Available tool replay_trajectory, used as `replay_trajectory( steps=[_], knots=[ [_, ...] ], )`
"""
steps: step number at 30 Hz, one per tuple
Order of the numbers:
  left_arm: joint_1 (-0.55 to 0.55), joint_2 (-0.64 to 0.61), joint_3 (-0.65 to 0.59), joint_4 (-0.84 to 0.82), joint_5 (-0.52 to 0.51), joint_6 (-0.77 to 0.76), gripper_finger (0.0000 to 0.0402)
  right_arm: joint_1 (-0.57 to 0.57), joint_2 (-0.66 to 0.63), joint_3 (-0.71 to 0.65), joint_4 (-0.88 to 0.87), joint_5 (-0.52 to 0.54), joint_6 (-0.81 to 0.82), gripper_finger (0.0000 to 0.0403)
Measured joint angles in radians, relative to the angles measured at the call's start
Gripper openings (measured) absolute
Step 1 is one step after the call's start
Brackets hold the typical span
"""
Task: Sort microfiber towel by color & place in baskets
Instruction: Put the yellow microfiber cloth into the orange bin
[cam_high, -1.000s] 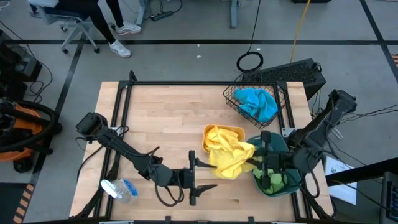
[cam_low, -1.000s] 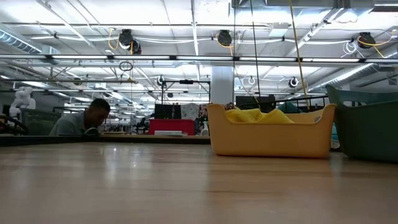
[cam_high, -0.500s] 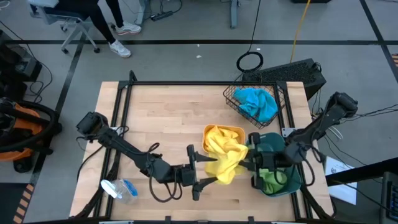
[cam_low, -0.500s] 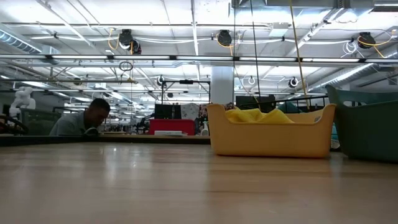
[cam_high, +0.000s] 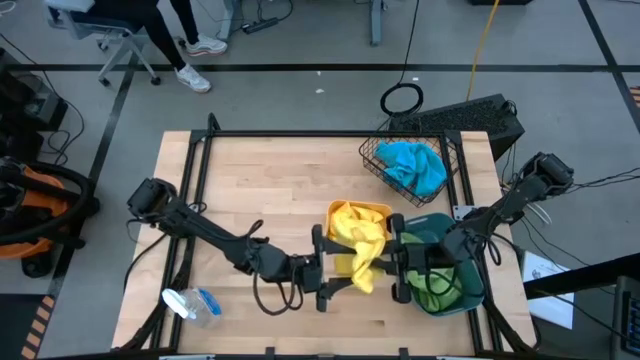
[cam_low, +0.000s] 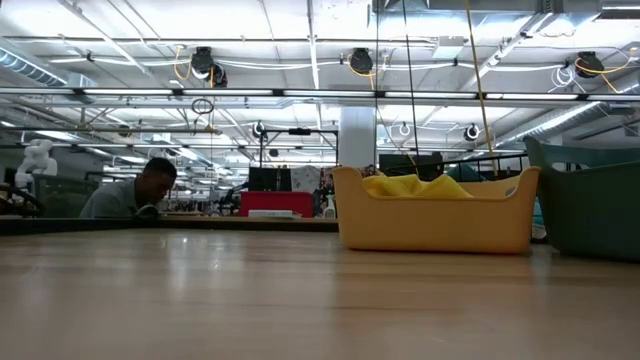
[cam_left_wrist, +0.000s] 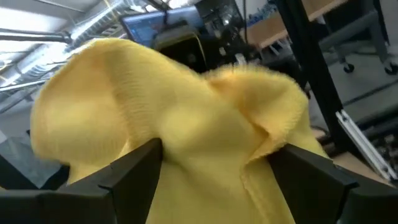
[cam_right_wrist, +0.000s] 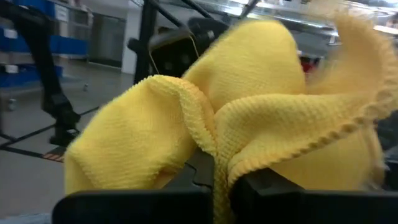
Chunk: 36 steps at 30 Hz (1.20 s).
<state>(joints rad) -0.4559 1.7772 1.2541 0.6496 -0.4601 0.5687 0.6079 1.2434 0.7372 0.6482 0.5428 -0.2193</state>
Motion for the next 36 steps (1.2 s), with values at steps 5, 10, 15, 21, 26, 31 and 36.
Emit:
replay_trajectory(
  steps=[5,10,15,21,26,31,36],
  knots=[
    [0.01,0.052,0.001,0.054,0.019,0.1,0.0323,0.0,0.0,0.0,0.022,-0.051,0.023,0.0011],
    [0.01,0.102,0.001,0.201,0.009,0.204,0.0379,0.0,0.0,0.0,0.024,-0.051,0.03,0.0011],
    [0.009,0.103,0.001,0.176,0.002,0.202,0.0394,0.0,0.0,0.001,0.044,-0.051,0.04,0.0011],
    [0.025,0.103,0.027,0.139,-0.007,0.145,0.0311,0.0,0.0,0.001,0.062,-0.044,0.071,0.0017],
    [0.025,0.102,0.034,0.123,-0.026,0.144,0.0166,0.001,0.0,0.001,0.062,-0.042,0.106,0.0056],
    [0.019,0.099,0.034,0.118,-0.095,0.139,0.0034,0.025,-0.011,0.004,0.004,0.107,0.103,0.0124],
    [0.009,0.099,0.033,0.106,-0.154,0.148,0.0051,0.066,-0.03,0.005,-0.078,0.279,0.105,0.0185]
  ],
)
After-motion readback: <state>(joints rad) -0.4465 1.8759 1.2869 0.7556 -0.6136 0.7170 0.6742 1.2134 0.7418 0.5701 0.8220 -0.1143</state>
